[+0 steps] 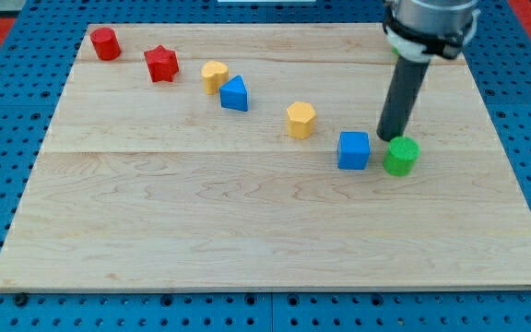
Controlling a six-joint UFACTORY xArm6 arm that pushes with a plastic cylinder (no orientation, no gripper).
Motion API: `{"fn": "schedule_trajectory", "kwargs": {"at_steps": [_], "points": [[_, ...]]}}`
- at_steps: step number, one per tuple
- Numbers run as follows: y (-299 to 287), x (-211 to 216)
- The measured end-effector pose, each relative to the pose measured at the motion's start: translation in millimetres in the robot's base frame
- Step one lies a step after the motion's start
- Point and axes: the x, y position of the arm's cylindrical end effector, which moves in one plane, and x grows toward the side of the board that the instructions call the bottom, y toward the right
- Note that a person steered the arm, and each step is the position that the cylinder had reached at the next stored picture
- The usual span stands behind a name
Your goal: Drag the green star into the blue cube
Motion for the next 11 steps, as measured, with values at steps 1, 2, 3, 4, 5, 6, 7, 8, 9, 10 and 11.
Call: {"fn": "schedule_trajectory", "kwargs": {"at_steps": [1,2,3,4,5,6,7,8,9,10,11], "points": [[2,36],[2,19],[68,-50],[158,-118],[139,-197],[72,-214],[38,-192],[2,-164],[-3,-127],[10,-80],[21,-24]]}}
